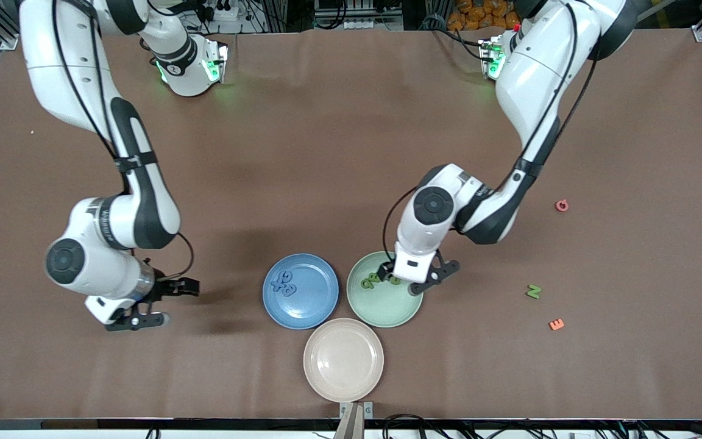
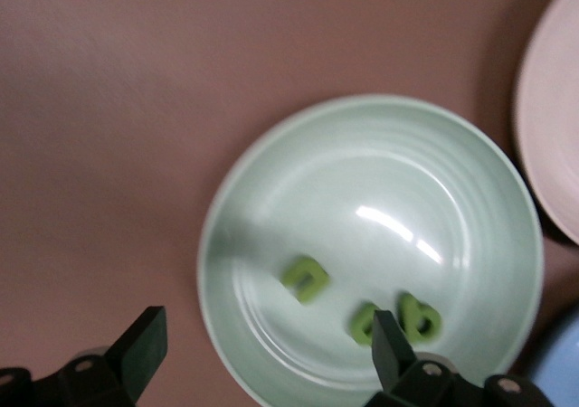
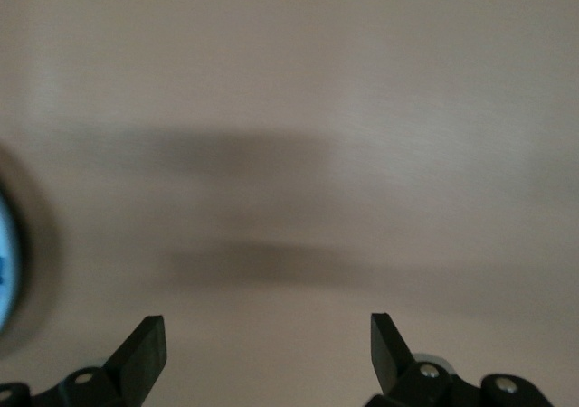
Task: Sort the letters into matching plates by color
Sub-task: 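Release the green B on the green plate and lift both grippers away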
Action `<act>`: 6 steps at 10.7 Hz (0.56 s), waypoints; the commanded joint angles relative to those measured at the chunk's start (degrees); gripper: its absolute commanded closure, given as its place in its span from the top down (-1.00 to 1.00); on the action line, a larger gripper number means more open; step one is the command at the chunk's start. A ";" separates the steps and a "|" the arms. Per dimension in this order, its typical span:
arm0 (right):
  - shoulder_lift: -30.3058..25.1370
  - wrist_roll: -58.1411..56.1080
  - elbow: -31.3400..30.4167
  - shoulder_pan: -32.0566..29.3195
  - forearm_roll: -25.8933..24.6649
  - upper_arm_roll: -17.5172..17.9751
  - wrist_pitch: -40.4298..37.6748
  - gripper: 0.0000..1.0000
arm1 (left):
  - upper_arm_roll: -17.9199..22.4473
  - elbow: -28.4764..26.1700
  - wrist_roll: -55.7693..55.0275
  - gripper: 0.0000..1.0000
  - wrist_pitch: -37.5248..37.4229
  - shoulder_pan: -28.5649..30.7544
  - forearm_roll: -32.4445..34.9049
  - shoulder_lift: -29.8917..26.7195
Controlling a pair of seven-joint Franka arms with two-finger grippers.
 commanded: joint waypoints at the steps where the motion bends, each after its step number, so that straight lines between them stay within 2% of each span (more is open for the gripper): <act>1: -7.35 -0.59 -9.56 -6.18 -3.20 0.91 -0.04 1.00 | -0.11 -0.56 3.45 1.00 -4.60 5.47 1.70 -2.56; 4: -8.85 -0.59 -15.44 -11.53 -6.38 0.83 3.80 1.00 | -0.63 -1.44 13.70 1.00 -7.43 12.67 1.70 -4.76; 6: -9.65 -1.02 -19.49 -14.53 -6.64 0.83 7.50 1.00 | -0.72 -2.32 14.62 1.00 -7.43 16.11 1.61 -5.46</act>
